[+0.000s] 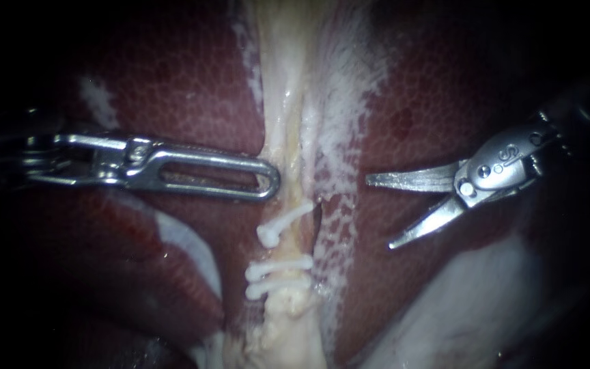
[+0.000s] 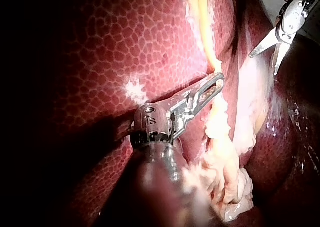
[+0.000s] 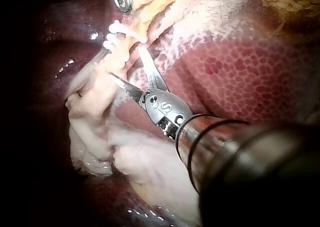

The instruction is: Go to the cutting position left tube

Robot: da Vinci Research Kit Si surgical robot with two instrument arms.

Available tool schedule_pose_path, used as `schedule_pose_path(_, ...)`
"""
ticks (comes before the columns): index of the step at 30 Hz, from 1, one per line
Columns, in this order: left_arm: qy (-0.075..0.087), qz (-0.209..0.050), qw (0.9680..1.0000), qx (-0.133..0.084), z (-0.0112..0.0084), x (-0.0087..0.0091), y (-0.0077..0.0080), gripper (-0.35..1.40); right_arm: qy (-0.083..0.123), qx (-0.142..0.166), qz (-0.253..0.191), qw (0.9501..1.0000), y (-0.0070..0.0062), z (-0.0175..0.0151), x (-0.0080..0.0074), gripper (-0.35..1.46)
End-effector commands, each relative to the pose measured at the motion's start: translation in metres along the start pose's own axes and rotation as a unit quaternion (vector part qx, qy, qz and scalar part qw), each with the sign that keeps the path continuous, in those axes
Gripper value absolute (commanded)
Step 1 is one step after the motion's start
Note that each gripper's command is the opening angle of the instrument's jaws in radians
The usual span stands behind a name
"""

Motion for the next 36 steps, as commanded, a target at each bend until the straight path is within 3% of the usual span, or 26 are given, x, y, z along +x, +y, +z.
schedule_pose_path(1, 0.000, 0.000, 1.0000, 0.000, 0.0000, 0.0000, 0.0000, -0.35, 0.000, 0.000, 0.000, 1.0000, 0.0000, 0.0000, 0.0000, 1.43)
schedule_pose_path(6, 0.000, 0.000, 1.0000, 0.000, 0.0000, 0.0000, 0.0000, -0.35, 0.001, 0.001, 0.012, 0.9999, 0.0000, 0.0001, 0.0000, 1.43)
schedule_pose_path(12, 0.000, 0.000, 1.0000, 0.000, -0.0001, 0.0000, -0.0001, -0.35, 0.012, 0.028, 0.043, 0.9986, -0.0009, 0.0008, -0.0004, 1.43)
schedule_pose_path(19, 0.001, -0.003, 1.0000, 0.002, -0.0010, -0.0007, -0.0009, -0.35, -0.031, 0.060, 0.088, 0.9939, -0.0025, 0.0030, -0.0016, 1.43)
schedule_pose_path(27, 0.003, -0.007, 1.0000, 0.006, -0.0023, -0.0020, -0.0020, -0.35, -0.065, 0.117, 0.145, 0.9804, -0.0043, 0.0055, -0.0032, 1.41)
schedule_pose_path(36, 0.005, -0.010, 0.9999, 0.009, -0.0036, -0.0027, -0.0034, -0.35, -0.089, 0.168, 0.174, 0.9662, -0.0060, 0.0079, -0.0047, 1.39)
